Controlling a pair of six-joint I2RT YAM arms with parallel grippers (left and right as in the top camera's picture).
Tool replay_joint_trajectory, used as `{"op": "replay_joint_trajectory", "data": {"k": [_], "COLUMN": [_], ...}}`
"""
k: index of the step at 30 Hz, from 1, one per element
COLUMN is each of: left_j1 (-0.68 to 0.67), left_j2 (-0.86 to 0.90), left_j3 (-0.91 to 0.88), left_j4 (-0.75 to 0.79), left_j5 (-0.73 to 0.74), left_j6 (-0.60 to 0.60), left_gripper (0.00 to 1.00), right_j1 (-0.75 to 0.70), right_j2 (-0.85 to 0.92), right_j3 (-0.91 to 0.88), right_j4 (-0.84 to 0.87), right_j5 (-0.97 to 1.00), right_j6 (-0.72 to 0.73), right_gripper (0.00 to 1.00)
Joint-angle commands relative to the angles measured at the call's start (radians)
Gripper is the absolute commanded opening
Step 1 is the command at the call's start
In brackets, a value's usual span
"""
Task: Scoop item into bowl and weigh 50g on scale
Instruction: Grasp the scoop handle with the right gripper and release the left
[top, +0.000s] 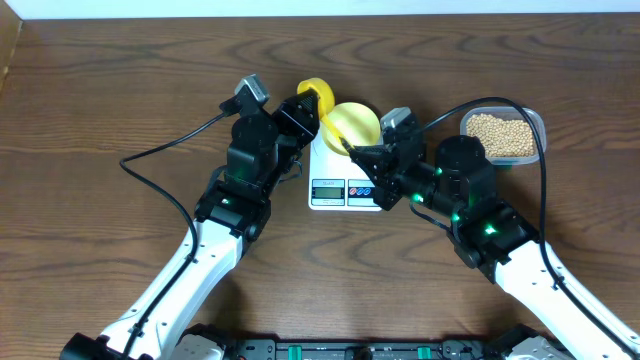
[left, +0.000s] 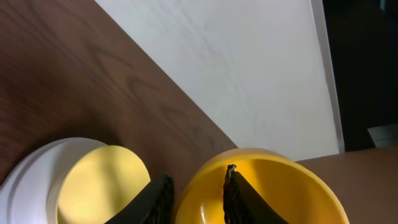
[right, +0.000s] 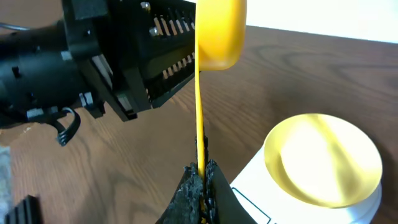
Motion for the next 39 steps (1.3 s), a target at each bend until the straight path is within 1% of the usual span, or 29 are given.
{"op": "replay_joint_trajectory", "data": {"k": [1,4,9,11,13,21,24,27,33,35,39], "left_j1": [0.005,0.004,0.004,0.004,0.004,0.004,0.005,0.004,0.004,0.005,0.004], "left_j2": [-0.007,-0.007,-0.007,-0.007,-0.007,-0.007,-0.007,-0.007,-0.007,-0.007,-0.007], "left_j3": [0.002,0.002,0.002,0.002,0.002,0.002,0.002,0.002,0.002,0.002,0.002], "left_j4": [0.0,0.0,0.0,0.0,0.0,0.0,0.001,0.004,0.004,0.003,0.004], "left_j5": [-0.031,-0.031,-0.031,-0.033,-0.034,-0.057,-0.06,-0.06,-0.064,-0.079,-0.078], "left_j6": [0.011,0.01,0.01,0.012,0.043,0.046,0.048,0.088,0.102,0.137,0.137], "left_gripper": [0.29,0.29,0.29,0.29,0.28,0.28,0.29,0.28,0.28,0.25,0.21], "right_j1": [0.0,-0.001,-0.001,0.0,0.0,0.0,-0.002,-0.002,-0.001,-0.001,0.0], "right_j2": [-0.002,-0.002,-0.002,-0.002,-0.002,-0.008,-0.009,-0.009,-0.022,-0.05,-0.087], "right_j3": [0.008,0.008,0.008,0.008,0.008,0.008,0.008,0.008,0.008,0.008,0.008], "right_j4": [-0.003,-0.003,-0.005,-0.005,-0.005,-0.011,-0.033,-0.067,-0.068,-0.068,-0.089], "right_j5": [-0.011,-0.009,0.082,0.082,0.082,-0.005,0.016,0.04,0.03,0.03,0.003], "right_j6": [-0.066,-0.071,-0.085,-0.092,-0.092,-0.092,-0.12,-0.13,-0.129,-0.129,-0.129], "right_gripper": [0.01,0.01,0.01,0.01,0.01,0.01,0.01,0.01,0.01,0.01,0.01]}}
